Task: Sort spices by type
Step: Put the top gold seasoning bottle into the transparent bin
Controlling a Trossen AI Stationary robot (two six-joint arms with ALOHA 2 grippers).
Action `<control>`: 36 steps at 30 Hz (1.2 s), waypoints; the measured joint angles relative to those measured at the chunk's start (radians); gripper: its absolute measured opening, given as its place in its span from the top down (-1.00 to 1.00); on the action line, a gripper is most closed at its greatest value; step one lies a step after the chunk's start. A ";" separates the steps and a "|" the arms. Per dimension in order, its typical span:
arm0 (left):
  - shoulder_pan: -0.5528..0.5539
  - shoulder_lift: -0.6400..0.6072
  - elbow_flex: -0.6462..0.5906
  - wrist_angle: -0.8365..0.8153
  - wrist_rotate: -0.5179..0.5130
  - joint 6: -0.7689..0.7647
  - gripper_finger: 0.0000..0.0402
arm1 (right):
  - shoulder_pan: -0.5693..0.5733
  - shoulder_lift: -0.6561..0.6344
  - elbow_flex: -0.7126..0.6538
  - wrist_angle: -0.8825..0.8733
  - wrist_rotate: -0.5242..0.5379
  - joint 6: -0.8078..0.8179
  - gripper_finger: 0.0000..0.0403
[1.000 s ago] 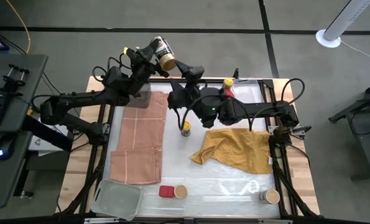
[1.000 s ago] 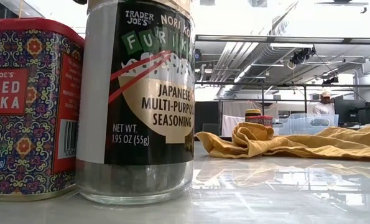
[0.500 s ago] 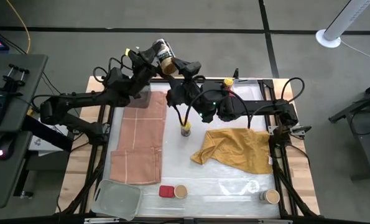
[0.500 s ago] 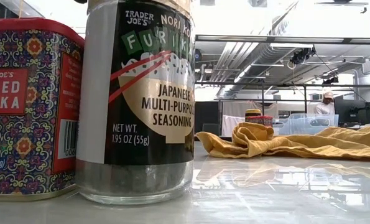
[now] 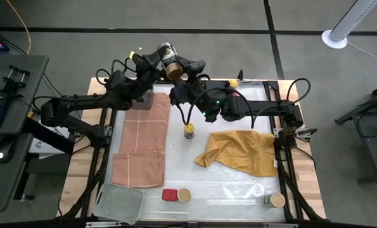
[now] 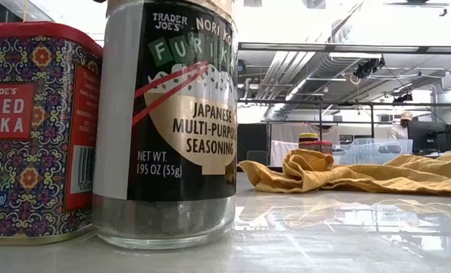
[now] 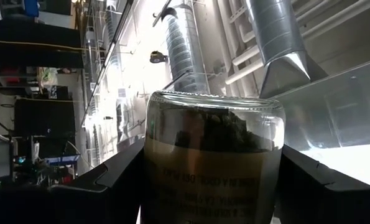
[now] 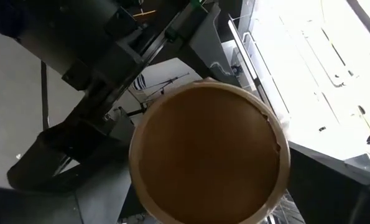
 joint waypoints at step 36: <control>0.083 0.001 0.000 0.010 0.178 0.145 -0.52 | 0.003 -0.006 0.000 0.057 0.122 0.042 -0.34</control>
